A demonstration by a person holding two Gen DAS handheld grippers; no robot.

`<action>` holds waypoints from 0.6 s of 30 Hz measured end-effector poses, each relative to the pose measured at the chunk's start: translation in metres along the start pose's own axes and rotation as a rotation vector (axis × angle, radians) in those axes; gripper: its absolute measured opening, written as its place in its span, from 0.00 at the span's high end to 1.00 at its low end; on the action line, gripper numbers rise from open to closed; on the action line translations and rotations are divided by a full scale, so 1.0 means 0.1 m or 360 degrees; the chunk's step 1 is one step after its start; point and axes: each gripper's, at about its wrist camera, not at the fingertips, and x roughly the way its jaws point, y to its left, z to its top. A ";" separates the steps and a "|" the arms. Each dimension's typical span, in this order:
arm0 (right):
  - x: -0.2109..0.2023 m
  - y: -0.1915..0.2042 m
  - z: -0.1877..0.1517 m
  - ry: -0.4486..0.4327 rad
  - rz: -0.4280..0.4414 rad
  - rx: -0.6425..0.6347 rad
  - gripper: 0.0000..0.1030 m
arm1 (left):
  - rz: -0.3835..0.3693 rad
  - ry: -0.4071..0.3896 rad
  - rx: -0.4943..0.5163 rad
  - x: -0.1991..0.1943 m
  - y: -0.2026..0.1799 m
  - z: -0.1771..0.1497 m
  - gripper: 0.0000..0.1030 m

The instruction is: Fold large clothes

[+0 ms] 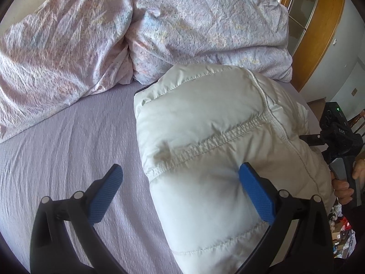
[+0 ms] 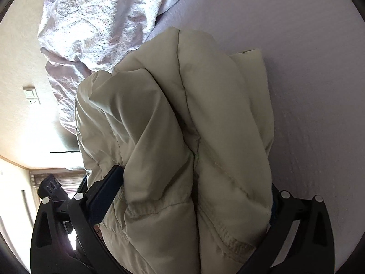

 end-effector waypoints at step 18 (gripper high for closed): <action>-0.05 -0.05 -0.10 -0.0028 0.0081 -0.0085 0.20 | -0.0391 0.0157 -0.0293 0.39 0.29 -0.03 0.02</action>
